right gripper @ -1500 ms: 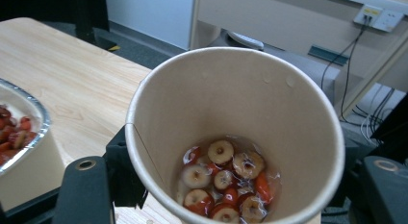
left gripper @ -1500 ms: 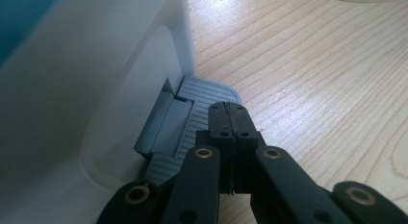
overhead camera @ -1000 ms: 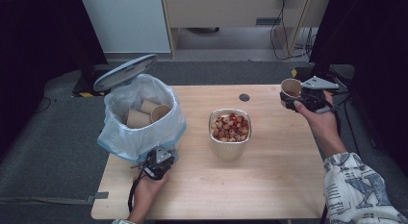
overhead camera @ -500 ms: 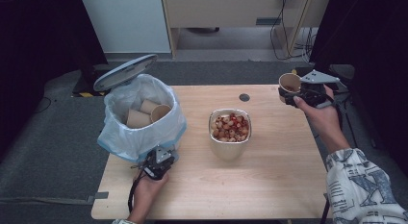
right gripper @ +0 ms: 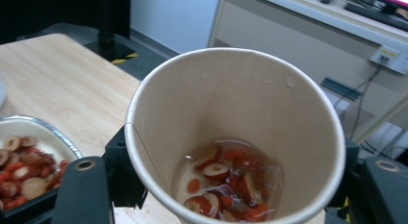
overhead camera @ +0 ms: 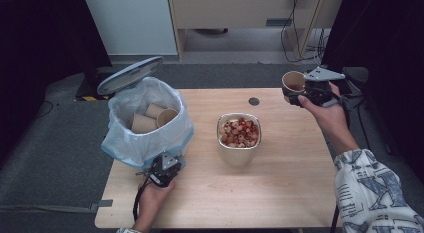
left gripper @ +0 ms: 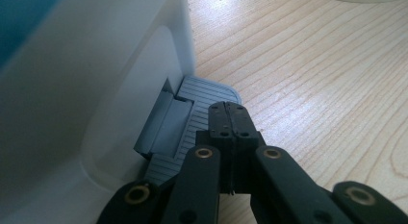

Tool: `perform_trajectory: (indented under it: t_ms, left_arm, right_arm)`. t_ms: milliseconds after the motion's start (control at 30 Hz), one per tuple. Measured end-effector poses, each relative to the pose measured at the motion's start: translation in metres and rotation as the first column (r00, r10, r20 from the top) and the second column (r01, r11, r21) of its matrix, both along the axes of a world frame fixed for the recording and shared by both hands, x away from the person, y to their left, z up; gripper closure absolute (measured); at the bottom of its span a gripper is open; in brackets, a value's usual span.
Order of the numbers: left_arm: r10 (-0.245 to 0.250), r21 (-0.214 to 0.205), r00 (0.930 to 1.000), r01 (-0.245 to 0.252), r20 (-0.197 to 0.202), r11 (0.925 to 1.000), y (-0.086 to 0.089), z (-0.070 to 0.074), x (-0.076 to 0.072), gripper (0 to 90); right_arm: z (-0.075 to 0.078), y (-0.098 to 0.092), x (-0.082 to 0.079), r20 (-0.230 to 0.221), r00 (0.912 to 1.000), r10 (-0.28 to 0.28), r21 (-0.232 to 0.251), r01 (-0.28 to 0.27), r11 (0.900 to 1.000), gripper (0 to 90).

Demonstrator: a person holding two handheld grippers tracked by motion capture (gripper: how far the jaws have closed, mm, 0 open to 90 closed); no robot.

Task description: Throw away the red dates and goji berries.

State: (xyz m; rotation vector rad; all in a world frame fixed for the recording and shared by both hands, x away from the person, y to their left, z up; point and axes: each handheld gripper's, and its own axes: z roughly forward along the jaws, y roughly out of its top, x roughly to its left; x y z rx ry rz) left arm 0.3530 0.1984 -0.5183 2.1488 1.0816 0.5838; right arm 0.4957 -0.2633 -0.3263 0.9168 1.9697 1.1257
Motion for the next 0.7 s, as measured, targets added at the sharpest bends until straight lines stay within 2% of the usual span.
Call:
perform_trajectory:
  t_ms: [33,233,267,300,400,500,700]
  left_arm:
    - [0.0,0.001,1.0,0.0,0.0,1.0,0.0,0.0,0.0,89.8]
    - [0.0,0.001,1.0,0.0,0.0,1.0,0.0,0.0,0.0,89.9]
    - [0.0,0.0,1.0,0.0,0.0,1.0,0.0,0.0,0.0,89.8]
    - [0.0,0.001,1.0,0.0,0.0,1.0,0.0,0.0,0.0,89.8]
    - [0.0,0.002,1.0,0.0,0.0,1.0,0.0,0.0,0.0,89.9]
    - [0.0,0.001,1.0,0.0,0.0,1.0,0.0,0.0,0.0,89.8]
    - [0.0,0.001,1.0,0.0,0.0,1.0,0.0,0.0,0.0,89.8]
  right_arm:
    - [0.0,0.004,0.0,-0.004,0.9997,0.024,-0.002,-0.024,0.9997,30.4]
    - [0.003,0.005,0.001,-0.001,0.9999,0.011,0.004,-0.011,0.9999,30.4]
    - [0.004,0.007,0.001,0.002,0.9999,0.017,-0.003,-0.017,0.9998,30.4]
    - [0.005,0.011,-0.001,0.005,0.9988,0.05,-0.015,-0.049,0.9987,30.4]
    - [0.006,0.012,-0.001,0.007,0.9988,0.049,-0.019,-0.049,0.9986,30.4]
    - [0.008,0.01,0.001,0.01,0.9997,0.022,-0.01,-0.022,0.9997,30.3]
    - [0.011,0.018,0.001,0.015,0.9983,0.057,-0.036,-0.056,0.9978,30.3]
